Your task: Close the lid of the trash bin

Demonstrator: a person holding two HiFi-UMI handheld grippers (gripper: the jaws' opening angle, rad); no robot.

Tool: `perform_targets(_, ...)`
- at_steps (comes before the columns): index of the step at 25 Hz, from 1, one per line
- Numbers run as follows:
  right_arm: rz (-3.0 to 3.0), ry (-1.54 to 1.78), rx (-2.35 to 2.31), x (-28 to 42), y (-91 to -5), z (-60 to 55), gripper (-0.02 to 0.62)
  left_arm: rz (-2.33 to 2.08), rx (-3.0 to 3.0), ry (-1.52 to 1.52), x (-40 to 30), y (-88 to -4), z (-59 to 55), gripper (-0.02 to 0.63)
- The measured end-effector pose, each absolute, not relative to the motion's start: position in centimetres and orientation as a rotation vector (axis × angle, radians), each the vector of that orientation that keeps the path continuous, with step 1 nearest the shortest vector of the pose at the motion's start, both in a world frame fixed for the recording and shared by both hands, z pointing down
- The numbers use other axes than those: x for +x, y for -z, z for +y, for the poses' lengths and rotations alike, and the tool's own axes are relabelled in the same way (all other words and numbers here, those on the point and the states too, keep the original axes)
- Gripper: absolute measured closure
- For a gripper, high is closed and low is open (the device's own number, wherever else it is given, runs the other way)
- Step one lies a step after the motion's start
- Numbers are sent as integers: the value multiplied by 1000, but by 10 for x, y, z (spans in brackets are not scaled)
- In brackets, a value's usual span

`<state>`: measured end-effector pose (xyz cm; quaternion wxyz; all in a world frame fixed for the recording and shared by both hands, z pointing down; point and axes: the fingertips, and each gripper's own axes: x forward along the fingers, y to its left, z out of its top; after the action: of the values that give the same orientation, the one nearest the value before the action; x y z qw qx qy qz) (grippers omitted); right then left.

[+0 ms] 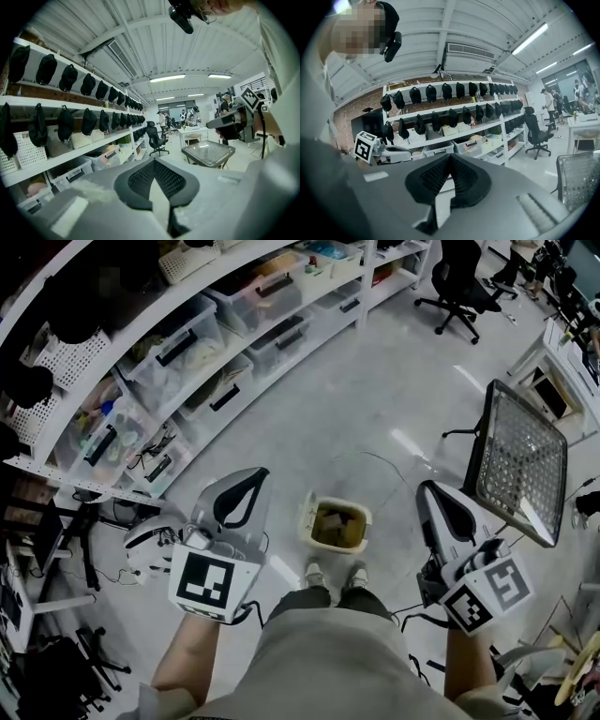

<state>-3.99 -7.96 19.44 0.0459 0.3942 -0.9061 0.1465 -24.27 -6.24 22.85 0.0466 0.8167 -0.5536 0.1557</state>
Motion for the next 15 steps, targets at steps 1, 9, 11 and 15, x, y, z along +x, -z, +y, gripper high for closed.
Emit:
perform_targets(1,-2762,-454,1196,-39,-197,-83,592,-1690,2483,-476,-242,-232,-65,604)
perform_targets(9,-2748,-476,1112,-36,-233,-110,592,-1670,2426,-566,-240,-289,-79,604)
perform_targets(11,-2751,-494,1084,-36,-250,-114,592,-1667,2412,-594,-239,-310,-81,604)
perform_targets(15,-2750,-538,1036,-41,-280,-123,592,-1652,2340,-628,-243,-355,-86,604)
